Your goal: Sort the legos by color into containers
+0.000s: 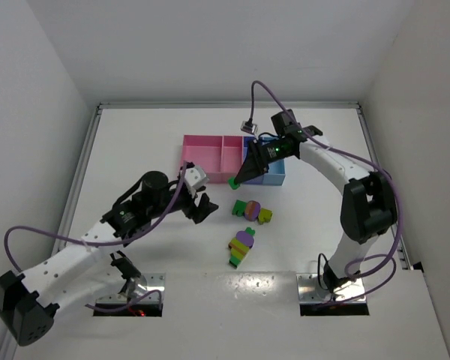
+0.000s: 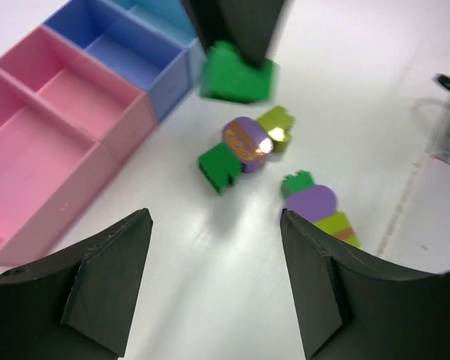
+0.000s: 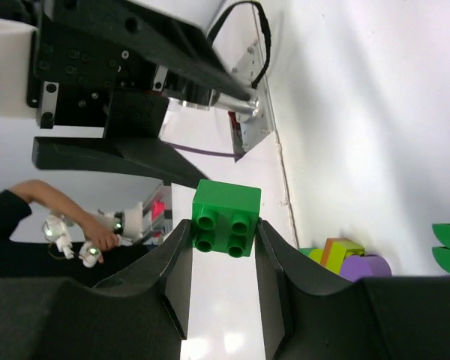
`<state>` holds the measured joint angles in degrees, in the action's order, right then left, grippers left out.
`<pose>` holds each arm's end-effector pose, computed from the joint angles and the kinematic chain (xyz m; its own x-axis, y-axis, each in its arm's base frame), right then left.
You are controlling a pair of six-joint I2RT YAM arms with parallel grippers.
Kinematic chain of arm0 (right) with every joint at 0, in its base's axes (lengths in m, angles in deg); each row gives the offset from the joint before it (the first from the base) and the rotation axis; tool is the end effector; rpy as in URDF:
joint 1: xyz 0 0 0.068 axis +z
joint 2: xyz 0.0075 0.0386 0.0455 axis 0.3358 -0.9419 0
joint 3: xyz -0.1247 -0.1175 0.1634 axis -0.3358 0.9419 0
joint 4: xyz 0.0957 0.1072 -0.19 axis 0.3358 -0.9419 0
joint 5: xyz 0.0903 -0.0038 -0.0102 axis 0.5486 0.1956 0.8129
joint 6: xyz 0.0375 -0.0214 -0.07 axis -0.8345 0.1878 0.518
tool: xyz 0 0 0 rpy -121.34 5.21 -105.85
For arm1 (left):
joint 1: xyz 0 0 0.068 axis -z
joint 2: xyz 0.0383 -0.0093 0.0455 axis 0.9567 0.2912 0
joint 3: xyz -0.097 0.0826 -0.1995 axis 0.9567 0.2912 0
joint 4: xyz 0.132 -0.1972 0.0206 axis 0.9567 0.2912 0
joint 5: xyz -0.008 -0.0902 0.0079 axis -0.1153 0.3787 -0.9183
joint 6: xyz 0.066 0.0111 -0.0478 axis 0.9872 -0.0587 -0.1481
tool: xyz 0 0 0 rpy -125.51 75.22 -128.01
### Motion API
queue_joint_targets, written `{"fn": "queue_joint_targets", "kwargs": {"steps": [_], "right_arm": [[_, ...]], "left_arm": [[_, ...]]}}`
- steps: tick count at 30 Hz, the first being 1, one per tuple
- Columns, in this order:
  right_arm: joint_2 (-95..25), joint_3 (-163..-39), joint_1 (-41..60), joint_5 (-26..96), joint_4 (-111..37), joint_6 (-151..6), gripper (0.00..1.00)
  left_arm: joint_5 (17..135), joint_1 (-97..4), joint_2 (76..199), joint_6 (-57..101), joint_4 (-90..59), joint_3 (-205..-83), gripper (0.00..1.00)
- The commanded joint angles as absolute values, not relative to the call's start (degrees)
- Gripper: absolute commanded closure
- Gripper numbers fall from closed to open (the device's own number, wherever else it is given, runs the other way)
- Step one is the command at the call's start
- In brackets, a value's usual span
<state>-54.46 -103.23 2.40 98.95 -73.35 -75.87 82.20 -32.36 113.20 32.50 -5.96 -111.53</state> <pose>0.2858 0.1889 0.2221 -0.8893 -0.3005 -0.3447 -0.4053 0.1687 0.8985 0.1721 -0.1711 0.2579 -0.2670 0.1982 -0.9431 0.8015 0.5890 -0.1031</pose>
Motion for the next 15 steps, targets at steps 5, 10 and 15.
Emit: {"fn": "queue_joint_targets", "kwargs": {"steps": [5, 10, 15], "right_arm": [[-56.1, -105.7, 0.4, 107.4, -70.5, -76.4, 1.00], [-56.6, -106.2, 0.9, 110.0, -70.5, -76.4, 1.00], [-56.6, -107.0, 0.4, 108.9, -67.1, -79.3, 1.00]], "left_arm": [[97.3, -37.6, 110.2, 26.0, -3.7, -111.0, 0.23], [106.9, -46.0, 113.1, 18.2, -7.2, -111.1, 0.26], [112.1, -54.4, 117.2, 13.2, -8.4, -111.1, 0.28]]}}
